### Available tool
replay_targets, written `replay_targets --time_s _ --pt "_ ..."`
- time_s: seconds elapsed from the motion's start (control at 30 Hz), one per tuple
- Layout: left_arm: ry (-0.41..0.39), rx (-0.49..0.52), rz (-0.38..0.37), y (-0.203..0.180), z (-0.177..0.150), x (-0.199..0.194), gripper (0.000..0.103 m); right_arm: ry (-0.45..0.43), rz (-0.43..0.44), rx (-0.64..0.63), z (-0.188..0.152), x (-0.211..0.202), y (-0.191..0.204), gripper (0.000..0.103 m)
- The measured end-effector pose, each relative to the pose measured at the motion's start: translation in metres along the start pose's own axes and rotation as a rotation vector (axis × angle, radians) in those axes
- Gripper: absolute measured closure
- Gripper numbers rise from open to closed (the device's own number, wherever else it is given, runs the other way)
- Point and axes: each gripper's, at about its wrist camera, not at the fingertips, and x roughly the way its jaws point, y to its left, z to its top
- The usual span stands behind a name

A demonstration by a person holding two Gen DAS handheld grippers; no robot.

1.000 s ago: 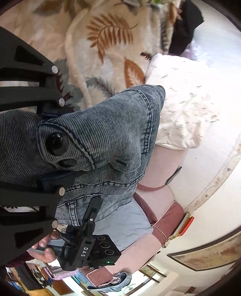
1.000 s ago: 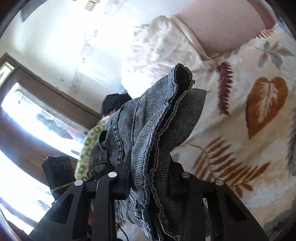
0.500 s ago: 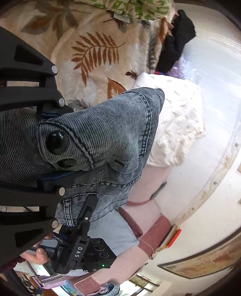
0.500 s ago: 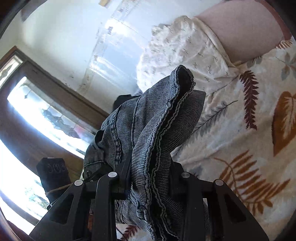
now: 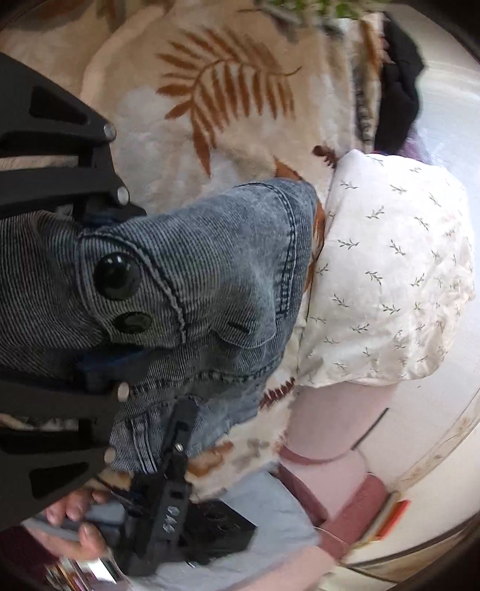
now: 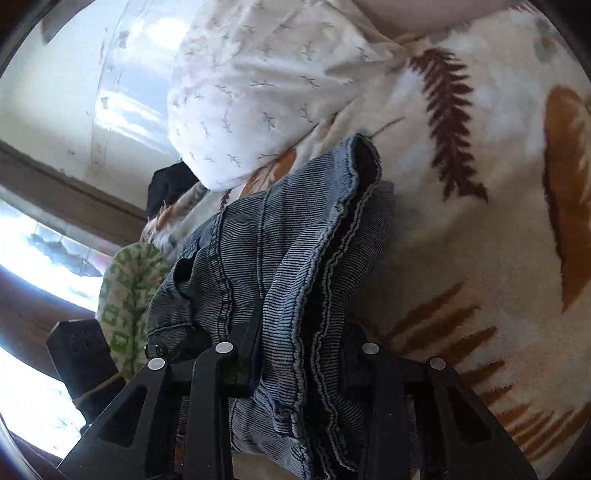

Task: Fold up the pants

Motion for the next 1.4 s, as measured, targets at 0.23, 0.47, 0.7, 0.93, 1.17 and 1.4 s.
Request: replay_targets --time_s 0.23,0.47,0.7,0.93,1.17,1.4 --pt "-0.04 0.096 0.198 -0.019 -0.002 -0.019 0.02 -0.021 -0.087 -0.02 -0.008 -0.006 0.002 0.039" --pt "-0.244 0.256 0.373 -0.063 -0.001 -0.101 0.006 -0.168 -0.211 -0.206 -0.022 -0.065 0.056 0.036" --pt "-0.333 0.219 0.445 -0.086 -0.007 -0.173 0.0 -0.424 -0.335 -0.435 -0.08 -0.148 0.13 0.024" --pt "-0.347 0.134 0.477 -0.091 -0.047 -0.223 0.0 -0.597 -0.434 -0.516 -0.154 -0.197 0.16 0.022" --pt "-0.376 0.128 0.484 -0.105 -0.072 -0.269 0.0 -0.656 -0.452 -0.584 -0.215 -0.223 0.183 0.014" --pt "-0.422 0.109 0.507 -0.106 -0.086 -0.302 0.0 -0.661 -0.415 -0.6 -0.242 -0.235 0.196 0.014"
